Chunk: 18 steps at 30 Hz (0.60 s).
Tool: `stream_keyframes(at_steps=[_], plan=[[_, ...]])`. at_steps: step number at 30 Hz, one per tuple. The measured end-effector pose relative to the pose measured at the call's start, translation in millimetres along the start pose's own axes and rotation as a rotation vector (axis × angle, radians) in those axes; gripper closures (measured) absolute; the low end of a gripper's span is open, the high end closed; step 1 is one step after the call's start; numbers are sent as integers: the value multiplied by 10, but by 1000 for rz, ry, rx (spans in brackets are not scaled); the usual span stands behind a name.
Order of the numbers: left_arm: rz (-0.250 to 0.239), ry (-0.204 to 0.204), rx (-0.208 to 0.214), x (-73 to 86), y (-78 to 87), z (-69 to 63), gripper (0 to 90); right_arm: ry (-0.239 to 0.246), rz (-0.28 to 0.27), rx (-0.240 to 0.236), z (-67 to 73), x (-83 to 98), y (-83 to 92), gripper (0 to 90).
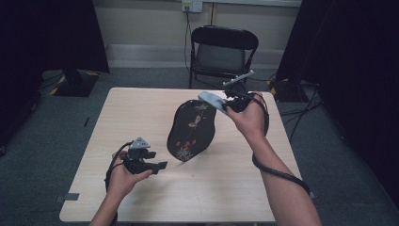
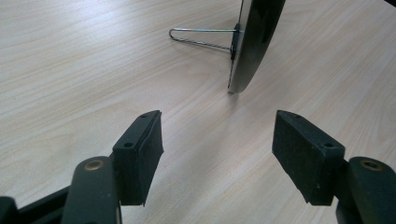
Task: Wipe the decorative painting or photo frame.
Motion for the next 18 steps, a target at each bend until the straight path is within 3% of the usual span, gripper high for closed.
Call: stream_keyframes(at_steps=[18], plan=[[-2, 4, 0, 1, -3, 3, 332, -36, 29, 29, -140, 112, -155, 828]])
Point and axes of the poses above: each handheld gripper's, and its own axes: y roughly backward along the jaws, x roughly out of its underside, z roughly to its left, the point moved 7 cm from there along -y, roughly forward along the jaws, and after that the axes turned 1 degree about -y, right-handed, at the moved point
